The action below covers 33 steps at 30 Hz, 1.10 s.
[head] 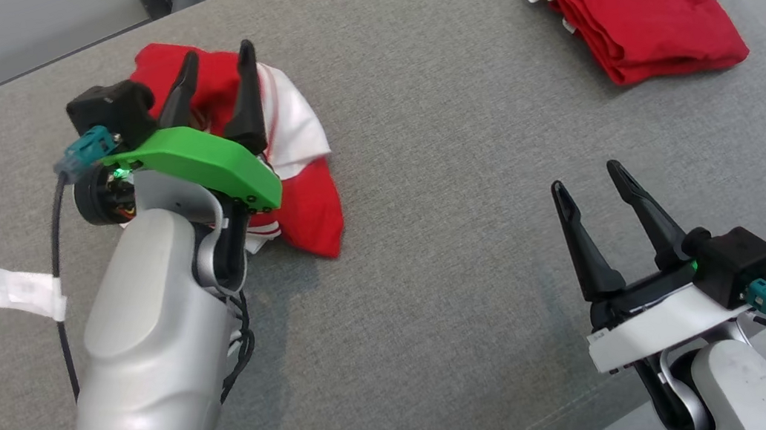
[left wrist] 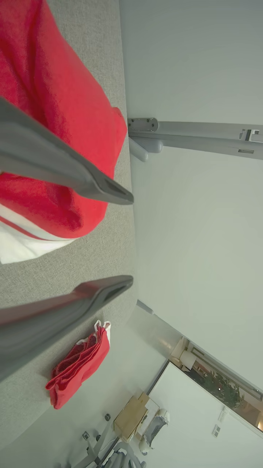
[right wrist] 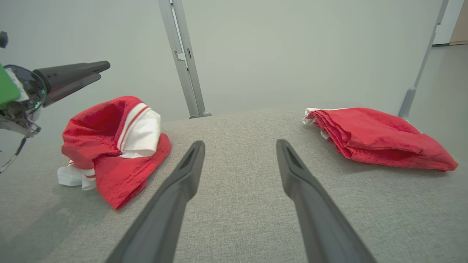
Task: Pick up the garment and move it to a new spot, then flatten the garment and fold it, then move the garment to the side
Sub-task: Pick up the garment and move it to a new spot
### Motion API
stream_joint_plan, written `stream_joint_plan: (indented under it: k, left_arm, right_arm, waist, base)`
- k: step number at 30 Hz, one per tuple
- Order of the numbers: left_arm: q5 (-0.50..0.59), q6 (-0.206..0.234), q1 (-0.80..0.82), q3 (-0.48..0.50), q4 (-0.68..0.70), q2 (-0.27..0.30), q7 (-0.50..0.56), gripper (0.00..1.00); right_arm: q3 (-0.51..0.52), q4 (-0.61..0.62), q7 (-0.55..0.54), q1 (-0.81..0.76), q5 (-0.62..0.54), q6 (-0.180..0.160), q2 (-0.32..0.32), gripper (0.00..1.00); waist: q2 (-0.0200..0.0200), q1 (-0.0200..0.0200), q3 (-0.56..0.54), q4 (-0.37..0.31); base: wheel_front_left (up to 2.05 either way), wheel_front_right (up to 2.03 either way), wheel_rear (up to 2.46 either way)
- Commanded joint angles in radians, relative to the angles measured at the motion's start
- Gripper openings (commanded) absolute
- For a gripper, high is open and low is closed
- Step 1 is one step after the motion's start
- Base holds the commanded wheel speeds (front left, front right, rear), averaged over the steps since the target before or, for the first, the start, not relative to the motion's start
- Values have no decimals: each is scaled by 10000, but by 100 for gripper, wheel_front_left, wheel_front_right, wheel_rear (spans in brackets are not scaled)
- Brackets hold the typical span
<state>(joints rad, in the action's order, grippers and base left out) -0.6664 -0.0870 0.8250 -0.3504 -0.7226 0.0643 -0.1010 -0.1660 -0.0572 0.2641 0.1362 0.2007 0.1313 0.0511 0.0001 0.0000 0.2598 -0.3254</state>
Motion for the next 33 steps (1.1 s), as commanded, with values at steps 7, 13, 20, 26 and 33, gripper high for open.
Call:
stream_joint_plan:
  k: [7, 13, 20, 26, 33]
  left_arm:
    - [1025, 100, -354, -966, 98, -106, -1561, 100]
    - [1792, 828, -2777, -243, 2097, -124, -1634, 100]
    - [3012, 1312, -5623, 752, 3851, -130, -1637, 100]
    - [3646, 1519, -7322, 1201, 4811, -133, -1638, 100]
    - [4513, 1460, -8460, 1760, 5819, -131, -1639, 100]
  right_arm:
    - [239, -91, 5, -224, -126, -11, 2, 100]
    - [413, -248, 5, -768, -238, -11, 8, 100]
    - [645, -265, 5, -1402, -384, -13, 6, 100]
    - [1003, -107, 5, -1928, -421, -11, -2, 100]
    - [856, -18, 5, -2153, -533, -11, 4, 100]
  waist:
    - [-1, 0, -584, 1283]
    - [-1, 0, -1619, 2230]
    - [-1, 0, -2571, 2835]
    - [-1, 0, -3061, 3251]
    - [-1, 0, -3200, 3376]
  base:
    - [0, 0, 0]
    - [0, 0, 0]
    - [0, 0, 0]
    - [0, 0, 0]
    - [0, 0, 0]
